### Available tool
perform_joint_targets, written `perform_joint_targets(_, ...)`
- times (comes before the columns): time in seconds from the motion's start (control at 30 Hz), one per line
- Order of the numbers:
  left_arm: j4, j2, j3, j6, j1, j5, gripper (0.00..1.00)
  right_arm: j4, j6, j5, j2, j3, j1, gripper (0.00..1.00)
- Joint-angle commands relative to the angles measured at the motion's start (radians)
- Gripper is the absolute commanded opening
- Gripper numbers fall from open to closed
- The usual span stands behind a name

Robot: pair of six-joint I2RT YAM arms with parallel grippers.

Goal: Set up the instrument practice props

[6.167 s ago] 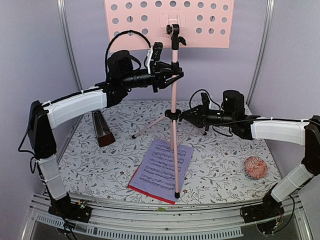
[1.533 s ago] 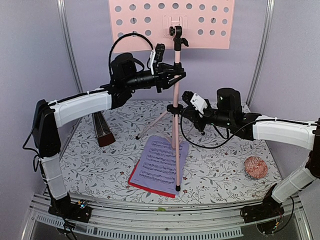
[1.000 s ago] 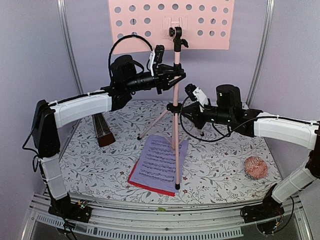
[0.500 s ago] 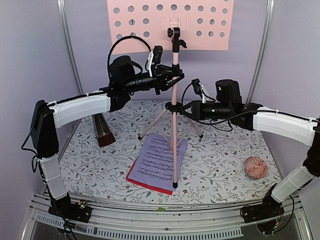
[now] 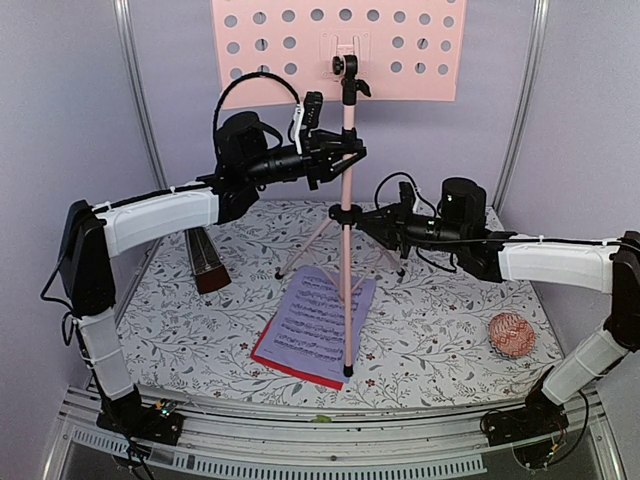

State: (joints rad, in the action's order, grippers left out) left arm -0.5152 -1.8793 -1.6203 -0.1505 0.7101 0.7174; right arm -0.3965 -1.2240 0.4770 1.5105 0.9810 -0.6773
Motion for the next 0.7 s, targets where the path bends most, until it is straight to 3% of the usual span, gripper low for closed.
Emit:
perform_joint_targets(0.0,-0.036,0.028,0.008,0.007,0.028,0.001,0.00,-0.186,-0.194,0.087,0.015,-0.002,-0.037,0.00)
perform_joint_targets(0.1,-0.034,0.027,0.008,0.005,0.026,0.003,0.00,-0.131,-0.058,0.066,0.002,0.018,-0.032,0.01)
perform_joint_targets(0.3,-0.015,0.036,0.008,0.002,0.020,0.004,0.00,0.047,0.412,-0.113,-0.068,0.002,-0.025,0.30)
perform_joint_targets(0.43,-0.005,0.045,0.014,0.005,0.016,-0.001,0.00,0.052,0.656,-0.269,-0.127,-0.031,-0.024,0.48)
perform_joint_targets(0.5,-0.002,0.050,0.016,0.005,0.015,-0.004,0.00,0.046,0.760,-0.325,-0.143,-0.028,-0.023,0.52)
perform_joint_targets(0.67,0.002,0.054,0.016,0.003,0.015,-0.010,0.00,-0.010,1.050,-0.328,-0.164,-0.034,-0.021,0.64)
